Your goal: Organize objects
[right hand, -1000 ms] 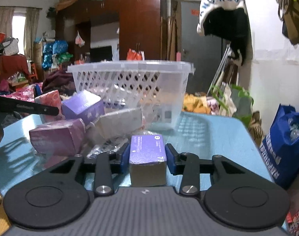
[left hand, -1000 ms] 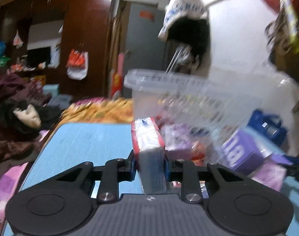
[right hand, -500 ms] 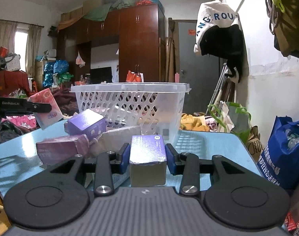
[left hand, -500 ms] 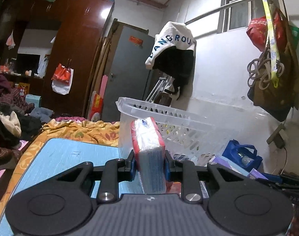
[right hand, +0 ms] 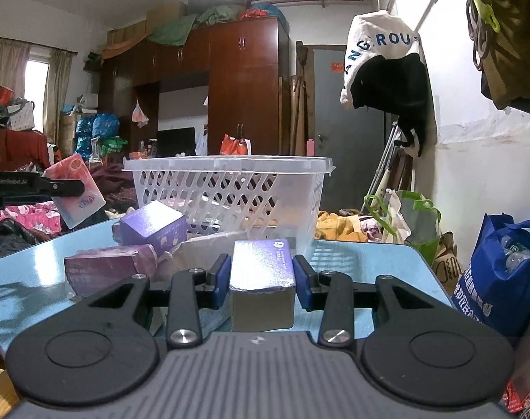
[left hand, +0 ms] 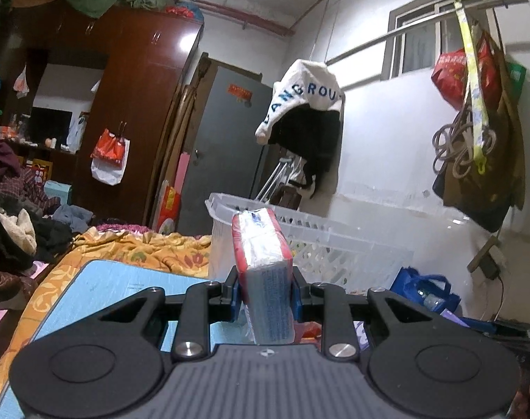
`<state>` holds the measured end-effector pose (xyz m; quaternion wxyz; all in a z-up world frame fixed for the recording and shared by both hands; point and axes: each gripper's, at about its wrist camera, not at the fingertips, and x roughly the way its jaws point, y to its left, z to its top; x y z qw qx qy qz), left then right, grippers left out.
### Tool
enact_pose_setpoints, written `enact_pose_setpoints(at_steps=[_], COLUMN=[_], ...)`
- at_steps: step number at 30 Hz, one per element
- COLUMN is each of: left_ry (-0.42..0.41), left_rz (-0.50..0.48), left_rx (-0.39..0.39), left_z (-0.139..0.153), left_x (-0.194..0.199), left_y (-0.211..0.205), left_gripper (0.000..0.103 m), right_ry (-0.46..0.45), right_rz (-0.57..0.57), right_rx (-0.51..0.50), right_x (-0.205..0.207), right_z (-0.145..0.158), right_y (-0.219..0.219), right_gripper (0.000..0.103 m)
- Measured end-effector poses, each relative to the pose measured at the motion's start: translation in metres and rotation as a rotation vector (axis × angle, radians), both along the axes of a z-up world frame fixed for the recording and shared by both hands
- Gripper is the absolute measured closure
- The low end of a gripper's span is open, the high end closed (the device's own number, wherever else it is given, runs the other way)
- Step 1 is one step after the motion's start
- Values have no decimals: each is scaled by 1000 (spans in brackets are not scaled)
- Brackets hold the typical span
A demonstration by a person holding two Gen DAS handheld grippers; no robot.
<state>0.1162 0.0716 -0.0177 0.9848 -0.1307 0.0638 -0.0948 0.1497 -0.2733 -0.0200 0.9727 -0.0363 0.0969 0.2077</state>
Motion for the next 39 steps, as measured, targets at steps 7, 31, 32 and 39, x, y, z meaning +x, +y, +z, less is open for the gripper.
enact_pose_setpoints(at_steps=[7, 31, 32, 39], left_ry=[-66, 158, 141, 110], left_rz=[-39, -6, -37, -1], left_rx=[52, 175, 162, 202], left_z=[53, 103, 101, 54], left_x=[1, 137, 123, 37], left_y=[-19, -62, -59, -46], left_gripper=[72, 18, 18, 17], right_ry=[-95, -16, -27, 72], right_rz=[-14, -21, -4, 32], right_rx=[9, -96, -75, 39], right_x=[-4, 122, 114, 44], right_z=[49, 113, 112, 61], right_y=[3, 65, 60, 26], right_gripper=[61, 0, 0, 0])
